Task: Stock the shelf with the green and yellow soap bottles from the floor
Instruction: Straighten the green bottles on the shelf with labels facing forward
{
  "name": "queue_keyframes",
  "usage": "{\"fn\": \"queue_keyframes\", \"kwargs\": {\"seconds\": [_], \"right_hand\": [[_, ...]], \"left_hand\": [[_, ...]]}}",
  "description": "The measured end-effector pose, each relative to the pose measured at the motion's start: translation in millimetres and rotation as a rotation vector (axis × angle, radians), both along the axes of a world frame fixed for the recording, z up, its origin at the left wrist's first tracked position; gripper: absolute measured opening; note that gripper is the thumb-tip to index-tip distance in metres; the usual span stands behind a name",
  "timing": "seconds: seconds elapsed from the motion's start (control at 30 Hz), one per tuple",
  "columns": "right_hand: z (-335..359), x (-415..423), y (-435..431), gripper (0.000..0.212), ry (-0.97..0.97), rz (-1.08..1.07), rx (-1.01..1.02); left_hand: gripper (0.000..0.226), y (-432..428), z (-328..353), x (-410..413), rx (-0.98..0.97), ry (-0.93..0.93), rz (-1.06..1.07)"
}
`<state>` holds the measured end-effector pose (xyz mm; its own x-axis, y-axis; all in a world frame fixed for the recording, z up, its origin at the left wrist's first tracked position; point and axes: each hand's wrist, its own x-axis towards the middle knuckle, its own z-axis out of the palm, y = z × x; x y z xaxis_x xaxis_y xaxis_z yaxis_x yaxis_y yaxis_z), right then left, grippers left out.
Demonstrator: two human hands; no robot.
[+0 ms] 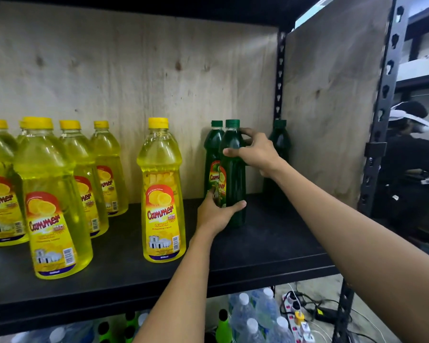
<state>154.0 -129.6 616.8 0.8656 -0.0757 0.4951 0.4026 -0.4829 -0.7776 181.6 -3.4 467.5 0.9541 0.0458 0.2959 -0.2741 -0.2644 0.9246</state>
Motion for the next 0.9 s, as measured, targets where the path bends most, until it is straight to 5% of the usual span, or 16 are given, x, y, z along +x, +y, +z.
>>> {"fn": "queue_keyframes", "kwargs": {"seconds": [0.27, 0.53, 0.9], "right_hand": [[4, 1, -15, 0.076, 0.219, 0.322, 0.138], [13, -6, 1, 0.083, 0.118, 0.003, -0.083], [6, -1, -20, 0.064, 0.239, 0.354, 0.068]], "left_hand": [[0.1, -1, 0, 0, -0.061, -0.011, 0.041], [0.088, -2, 6, -2, -0.165, 0.088, 0.032], [0.096, -2, 4, -3, 0.117, -0.014, 0.275]]}}
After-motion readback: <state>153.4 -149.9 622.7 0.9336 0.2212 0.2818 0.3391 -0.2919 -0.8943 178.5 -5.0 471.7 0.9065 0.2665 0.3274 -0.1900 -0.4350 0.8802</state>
